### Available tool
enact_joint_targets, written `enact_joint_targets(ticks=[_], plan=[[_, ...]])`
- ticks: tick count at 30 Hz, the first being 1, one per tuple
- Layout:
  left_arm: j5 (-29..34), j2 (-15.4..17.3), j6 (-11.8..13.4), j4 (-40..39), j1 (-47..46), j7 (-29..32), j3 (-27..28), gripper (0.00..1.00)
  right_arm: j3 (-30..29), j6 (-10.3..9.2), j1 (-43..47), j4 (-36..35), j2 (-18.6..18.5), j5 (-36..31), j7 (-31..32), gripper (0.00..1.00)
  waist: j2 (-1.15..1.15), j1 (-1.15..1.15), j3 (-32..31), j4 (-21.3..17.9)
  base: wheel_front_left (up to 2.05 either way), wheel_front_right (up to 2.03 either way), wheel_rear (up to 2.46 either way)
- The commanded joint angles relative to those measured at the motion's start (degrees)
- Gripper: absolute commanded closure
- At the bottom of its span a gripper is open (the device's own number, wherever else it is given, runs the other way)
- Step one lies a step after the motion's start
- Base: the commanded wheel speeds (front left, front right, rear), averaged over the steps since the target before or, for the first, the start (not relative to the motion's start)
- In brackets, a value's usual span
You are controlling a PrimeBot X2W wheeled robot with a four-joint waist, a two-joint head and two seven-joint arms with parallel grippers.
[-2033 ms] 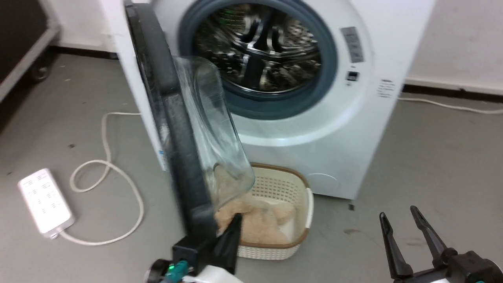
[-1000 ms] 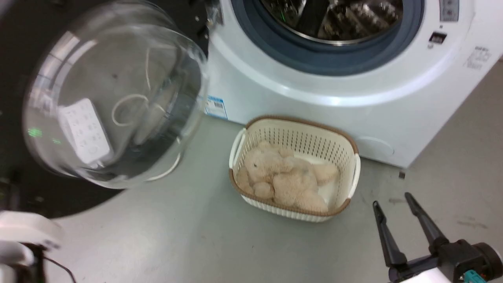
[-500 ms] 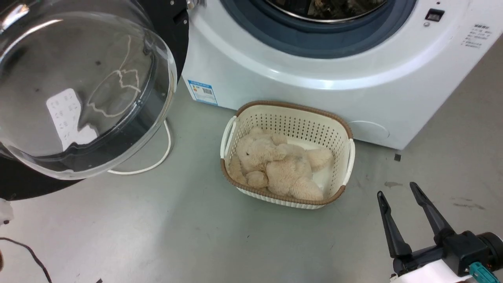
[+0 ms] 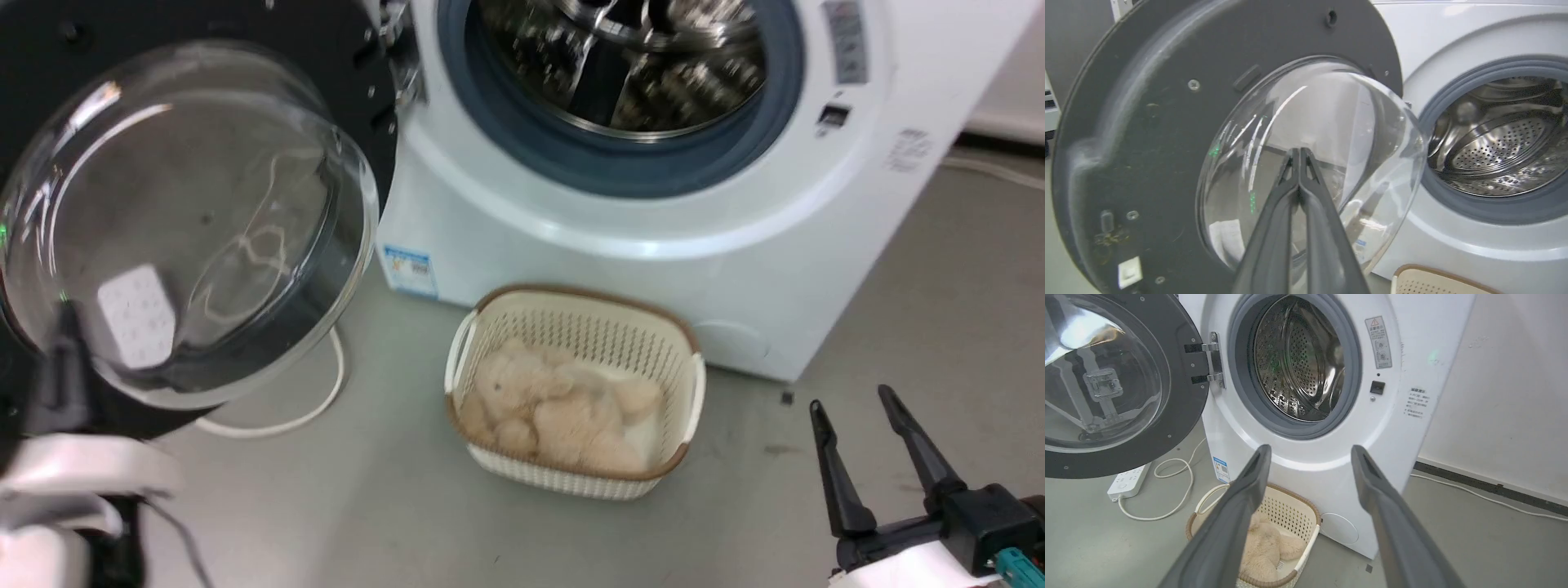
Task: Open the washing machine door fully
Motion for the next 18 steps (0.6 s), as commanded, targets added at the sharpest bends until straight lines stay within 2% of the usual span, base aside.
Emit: enact_joint_targets(ticks=[1,9,15,17,18], plan=[[0.56,-0.87,0.14,-1.47,1.4,-0.46,-0.55,1.0,-0.3,-0.05,0.89,-0.25,0.24,-0.34,-0.24,0.0,0.0,0.01,-2.5,-1.91,0.0,0.0,0.0],[3.26,-8.06,2.41,-11.79,10.2,-0.56,-6.98,1.0,-1.24,-0.05,2.95,-2.48,0.55,-1.44,-0.25,0.0,0.0,0.01,-7.08,-7.56,0.0,0.0,0.0],[5.88,-11.14,3.0,-12.13,14.06,-0.64,-11.54,1.0,-0.66,-0.05,4.57,-2.91,0.61,-0.36,-0.25,0.0,0.0,0.01,-7.81,-10.61,0.0,0.0,0.0],[6.42,-13.11,2.65,-10.8,15.24,-0.7,-12.99,1.0,-0.28,-0.05,5.11,-2.9,0.62,0.25,-0.25,0.0,0.0,0.01,-7.76,-11.7,0.0,0.0,0.0],[6.79,-13.46,2.44,-10.36,15.42,-0.7,-13.51,0.79,-0.23,-0.05,5.22,-2.88,0.62,0.38,-0.25,0.0,0.0,0.01,-7.75,-11.89,0.0,0.0,0.0]])
